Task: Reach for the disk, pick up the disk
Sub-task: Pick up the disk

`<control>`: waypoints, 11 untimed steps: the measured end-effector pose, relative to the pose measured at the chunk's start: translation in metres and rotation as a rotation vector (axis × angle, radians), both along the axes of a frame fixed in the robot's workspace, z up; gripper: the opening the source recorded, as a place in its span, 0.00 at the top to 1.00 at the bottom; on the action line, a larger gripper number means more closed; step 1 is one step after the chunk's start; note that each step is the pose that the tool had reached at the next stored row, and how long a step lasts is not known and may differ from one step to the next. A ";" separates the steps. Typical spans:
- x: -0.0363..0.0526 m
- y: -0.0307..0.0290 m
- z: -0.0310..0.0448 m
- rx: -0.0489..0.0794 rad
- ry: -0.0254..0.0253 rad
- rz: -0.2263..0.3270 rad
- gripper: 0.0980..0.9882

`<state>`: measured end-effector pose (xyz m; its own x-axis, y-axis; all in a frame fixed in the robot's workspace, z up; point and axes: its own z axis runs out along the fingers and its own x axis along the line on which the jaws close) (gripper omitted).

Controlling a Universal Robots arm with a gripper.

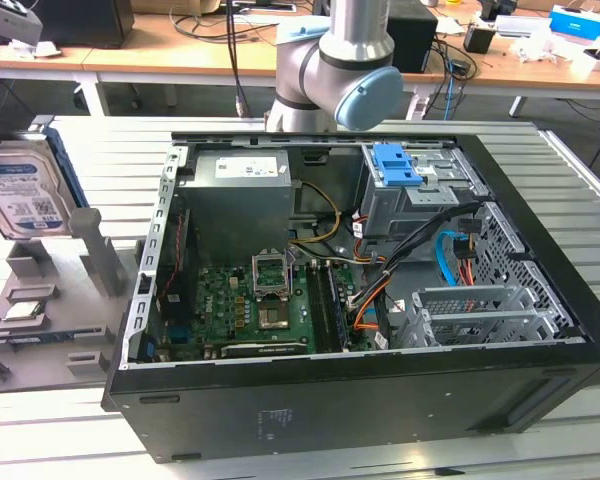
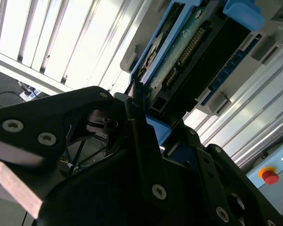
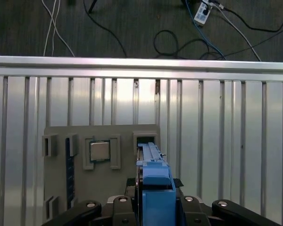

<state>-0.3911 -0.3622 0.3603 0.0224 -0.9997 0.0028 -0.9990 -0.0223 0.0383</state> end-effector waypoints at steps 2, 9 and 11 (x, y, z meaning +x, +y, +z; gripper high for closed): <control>0.0000 0.0000 0.0036 0.000 0.0001 0.000 0.70; 0.0004 0.0001 0.0160 0.000 0.0001 0.000 0.70; 0.0006 0.0001 0.0209 0.000 0.0001 0.000 0.70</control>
<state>-0.3905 -0.3621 0.3812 0.0224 -0.9997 0.0028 -0.9990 -0.0223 0.0384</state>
